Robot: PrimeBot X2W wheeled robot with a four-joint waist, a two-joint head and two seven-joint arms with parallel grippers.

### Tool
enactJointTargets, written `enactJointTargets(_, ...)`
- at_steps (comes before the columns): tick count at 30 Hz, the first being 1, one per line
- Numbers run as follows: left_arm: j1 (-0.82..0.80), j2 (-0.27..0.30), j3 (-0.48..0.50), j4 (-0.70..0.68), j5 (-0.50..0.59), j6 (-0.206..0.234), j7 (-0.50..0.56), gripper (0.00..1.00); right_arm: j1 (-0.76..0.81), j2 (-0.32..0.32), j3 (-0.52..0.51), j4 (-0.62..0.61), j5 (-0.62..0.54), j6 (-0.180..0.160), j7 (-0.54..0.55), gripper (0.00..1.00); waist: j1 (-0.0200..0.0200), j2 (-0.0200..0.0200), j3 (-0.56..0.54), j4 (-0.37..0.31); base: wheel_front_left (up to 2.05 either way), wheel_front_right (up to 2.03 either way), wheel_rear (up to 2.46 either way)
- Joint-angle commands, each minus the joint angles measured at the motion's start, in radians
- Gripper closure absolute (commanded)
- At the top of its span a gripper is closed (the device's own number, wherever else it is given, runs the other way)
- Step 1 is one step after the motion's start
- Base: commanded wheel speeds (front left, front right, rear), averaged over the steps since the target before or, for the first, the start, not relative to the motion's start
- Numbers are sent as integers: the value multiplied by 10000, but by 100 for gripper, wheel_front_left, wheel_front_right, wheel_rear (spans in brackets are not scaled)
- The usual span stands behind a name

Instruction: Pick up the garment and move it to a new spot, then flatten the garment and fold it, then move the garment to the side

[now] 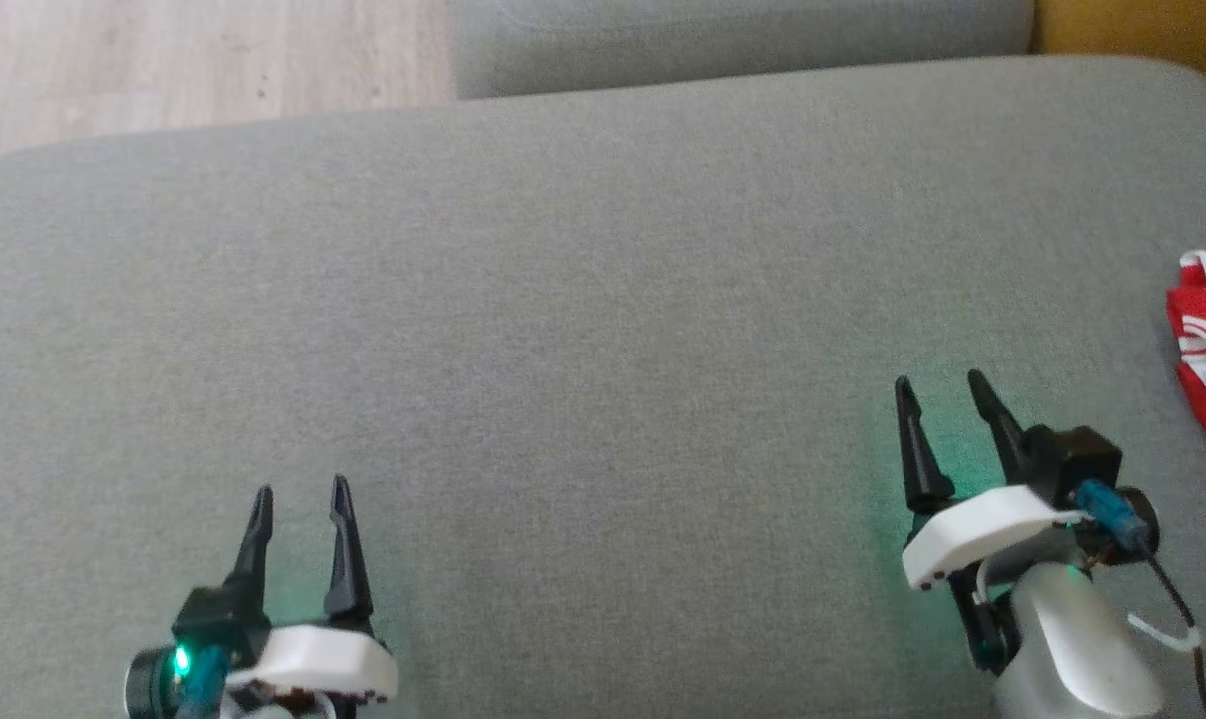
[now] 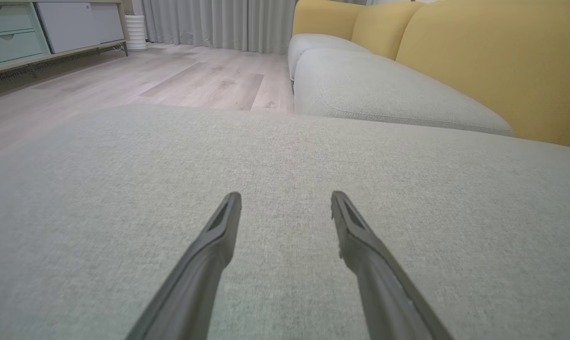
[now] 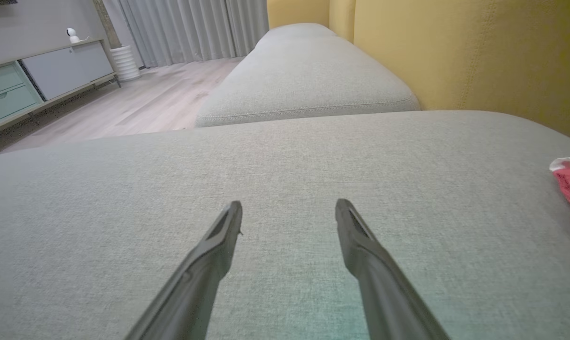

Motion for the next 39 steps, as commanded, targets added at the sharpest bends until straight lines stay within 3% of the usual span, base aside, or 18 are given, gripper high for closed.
enactJointTargets(1, 15, 29, 335, -252, -86, 33, -53, 0, 0, 46, 361, -326, 53, -7, -66, 0, 1, 0, -279, 212, 0, 0, 0)
enactJointTargets(16, 649, 29, 501, -402, -321, -207, -53, 0, 641, 48, 600, -451, 376, -7, -66, 0, 1, 0, -900, 251, 0, 0, 0)
enactJointTargets(17, 878, 4, 113, -79, -324, -207, 0, 100, 857, 31, 330, -85, 355, 0, 0, 100, 1, 0, -904, 249, 0, 0, 0)
enactJointTargets(22, 1123, -4, 18, 595, -378, -219, 24, 100, 1214, 86, 312, 551, 397, 0, 19, 100, 1, 0, -912, 249, 0, 0, 0)
enactJointTargets(39, 921, 1, 301, 302, -2219, -410, 525, 100, 1281, 81, 64, -49, 2406, -1, 523, 100, 1, 0, -926, 260, 0, 0, 0)
